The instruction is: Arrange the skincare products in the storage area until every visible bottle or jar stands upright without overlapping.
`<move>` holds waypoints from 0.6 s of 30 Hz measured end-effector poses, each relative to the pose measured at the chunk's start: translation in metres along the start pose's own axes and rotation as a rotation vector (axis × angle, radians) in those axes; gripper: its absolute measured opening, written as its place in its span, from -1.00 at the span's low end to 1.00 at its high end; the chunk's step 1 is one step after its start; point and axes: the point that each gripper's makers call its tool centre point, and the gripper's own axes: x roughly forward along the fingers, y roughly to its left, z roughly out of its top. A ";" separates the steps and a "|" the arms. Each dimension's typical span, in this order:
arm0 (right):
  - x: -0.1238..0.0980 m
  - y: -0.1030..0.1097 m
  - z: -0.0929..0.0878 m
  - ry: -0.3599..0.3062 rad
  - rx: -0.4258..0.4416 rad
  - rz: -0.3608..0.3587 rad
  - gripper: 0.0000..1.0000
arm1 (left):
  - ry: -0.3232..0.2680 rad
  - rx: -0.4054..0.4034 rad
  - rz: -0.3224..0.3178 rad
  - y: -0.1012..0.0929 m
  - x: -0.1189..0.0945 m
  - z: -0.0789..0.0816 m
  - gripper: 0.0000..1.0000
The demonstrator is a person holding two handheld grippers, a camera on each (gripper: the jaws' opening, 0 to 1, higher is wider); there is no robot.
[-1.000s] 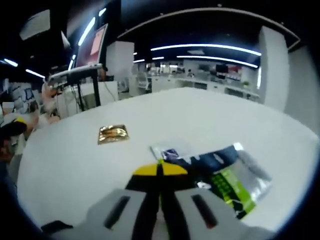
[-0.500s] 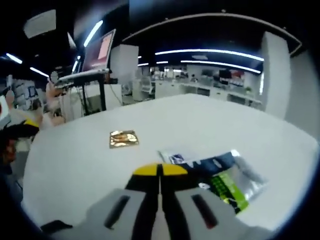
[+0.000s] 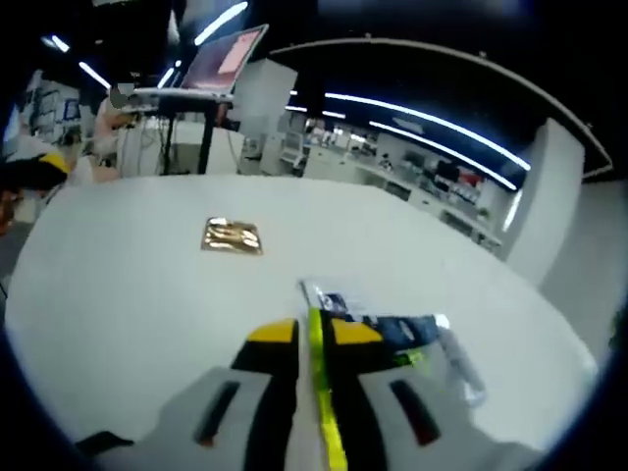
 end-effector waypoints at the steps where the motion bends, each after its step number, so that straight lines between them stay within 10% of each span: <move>1: 0.001 0.000 0.000 0.009 -0.045 -0.009 -0.79 | 0.000 0.000 0.000 0.000 0.000 0.000 0.87; 18: 0.017 -0.003 0.000 0.041 -0.244 -0.058 -0.81 | -0.005 -0.003 0.008 0.001 -0.003 0.001 0.87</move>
